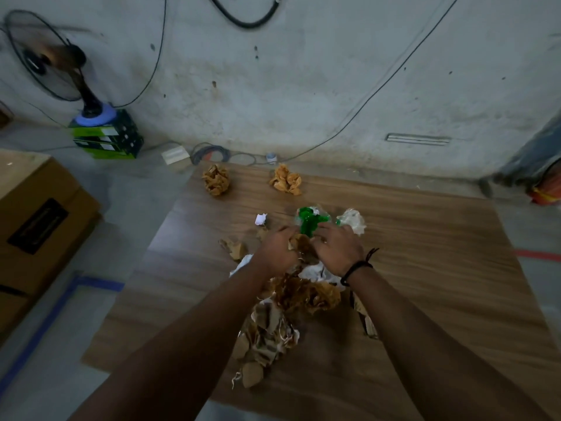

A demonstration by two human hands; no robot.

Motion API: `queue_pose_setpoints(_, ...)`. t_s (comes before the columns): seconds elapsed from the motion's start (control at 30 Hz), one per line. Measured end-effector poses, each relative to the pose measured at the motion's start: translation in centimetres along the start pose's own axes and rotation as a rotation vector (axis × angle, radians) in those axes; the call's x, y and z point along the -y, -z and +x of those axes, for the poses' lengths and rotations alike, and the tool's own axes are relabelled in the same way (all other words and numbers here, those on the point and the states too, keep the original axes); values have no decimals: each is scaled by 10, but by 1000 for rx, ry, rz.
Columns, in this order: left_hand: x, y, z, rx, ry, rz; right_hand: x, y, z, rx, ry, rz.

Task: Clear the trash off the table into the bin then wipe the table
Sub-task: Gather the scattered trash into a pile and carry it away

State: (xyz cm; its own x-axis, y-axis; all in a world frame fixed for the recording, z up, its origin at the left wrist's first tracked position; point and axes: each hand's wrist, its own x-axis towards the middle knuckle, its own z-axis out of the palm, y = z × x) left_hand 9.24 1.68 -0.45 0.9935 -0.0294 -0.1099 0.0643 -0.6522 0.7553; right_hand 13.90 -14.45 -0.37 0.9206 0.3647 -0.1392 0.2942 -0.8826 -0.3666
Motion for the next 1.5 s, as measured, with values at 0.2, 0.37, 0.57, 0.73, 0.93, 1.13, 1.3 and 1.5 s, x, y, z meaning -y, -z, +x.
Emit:
queue_pose_setpoints(0.2,15,40,1,-102,97,27,40,16,31,-104,63,26)
queue_pose_setpoints(0.37,57,97,29,-236,127,218,80,11,90,-130,94,12)
queue_pose_setpoints(0.57,113,139,88,-352,14,393,94,-15,161,-201,-31,-5)
queue_pose_setpoints(0.73,167,147,130,-312,123,498,72,-52,207,-198,-235,30)
queue_pose_setpoints(0.93,201,139,161,-201,184,367,67,-78,236,-144,-299,123)
queue_pose_setpoints(1.13,190,130,156,-236,161,292,76,-80,231,-171,-272,114)
queue_pose_setpoints(1.3,145,115,144,-182,-96,51,84,-41,182,-332,-242,228)
queue_pose_setpoints(1.5,54,93,121,-37,-230,-94,62,24,94,-476,-239,276)
